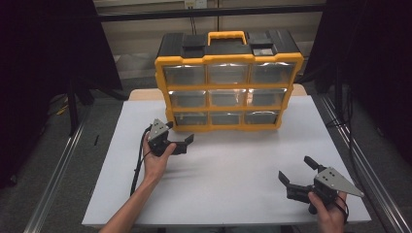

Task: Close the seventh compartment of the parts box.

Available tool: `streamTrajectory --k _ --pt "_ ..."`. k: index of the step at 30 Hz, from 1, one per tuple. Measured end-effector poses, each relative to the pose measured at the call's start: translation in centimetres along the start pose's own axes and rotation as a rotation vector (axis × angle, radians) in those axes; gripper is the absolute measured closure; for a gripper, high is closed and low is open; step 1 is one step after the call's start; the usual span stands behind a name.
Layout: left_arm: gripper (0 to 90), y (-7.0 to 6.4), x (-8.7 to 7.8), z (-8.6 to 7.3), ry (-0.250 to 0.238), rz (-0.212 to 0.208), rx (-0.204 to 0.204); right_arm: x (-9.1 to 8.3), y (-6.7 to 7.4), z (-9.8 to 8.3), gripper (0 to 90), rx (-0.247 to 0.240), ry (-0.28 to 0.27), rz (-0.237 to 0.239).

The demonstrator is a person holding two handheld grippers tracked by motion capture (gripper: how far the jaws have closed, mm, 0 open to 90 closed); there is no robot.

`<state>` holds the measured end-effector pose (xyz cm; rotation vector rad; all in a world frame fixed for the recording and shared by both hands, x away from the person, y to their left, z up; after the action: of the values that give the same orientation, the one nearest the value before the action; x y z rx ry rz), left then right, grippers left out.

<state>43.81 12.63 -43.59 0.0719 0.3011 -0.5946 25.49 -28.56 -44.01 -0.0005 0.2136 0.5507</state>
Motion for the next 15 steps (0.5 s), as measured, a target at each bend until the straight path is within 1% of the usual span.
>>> streamTrajectory --k 2,4,5,7,10,12,13,15 --pt "2.3 -0.1 -0.5 -0.2 0.01 -0.024 -0.004 0.0 0.0 0.0 0.9 0.001 -0.001 -0.001" --pt "2.4 -0.2 -0.9 -0.5 0.011 -0.022 0.009 0.0 0.0 0.0 0.9 0.003 -0.003 0.0" --pt "2.4 -0.3 -1.1 -0.7 0.006 -0.009 0.016 0.0 0.0 0.0 0.9 0.003 -0.003 0.0" --pt "2.4 -0.3 -1.5 -0.9 0.007 -0.012 0.007 0.0 0.0 0.0 0.9 0.003 -0.003 -0.001" --pt "2.4 -0.2 -2.1 -1.1 -0.005 0.016 0.011 0.0 0.0 0.0 1.0 0.001 -0.001 -0.002" --pt "2.4 -0.2 -2.5 -1.1 -0.006 0.022 -0.005 0.0 0.0 0.0 1.0 0.003 -0.003 -0.002" --pt "2.4 -0.1 -2.8 -1.2 -0.009 0.025 0.0 -0.1 0.0 0.0 1.0 0.004 -0.003 -0.004" --pt "2.4 -0.2 -3.2 -1.3 -0.006 0.028 -0.009 -0.1 -0.1 0.0 1.0 0.003 -0.005 -0.004"
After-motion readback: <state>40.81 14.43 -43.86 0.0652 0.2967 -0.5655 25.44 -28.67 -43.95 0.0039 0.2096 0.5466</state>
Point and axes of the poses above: each handheld gripper's, and its own axes: x roughly forward along the jaws, z roughly out of its top, y roughly to its left, the point moved 2 cm from there along x, roughly forward along the jaws, and after that the axes turned 10 degrees about z, right-handed, at the moved point
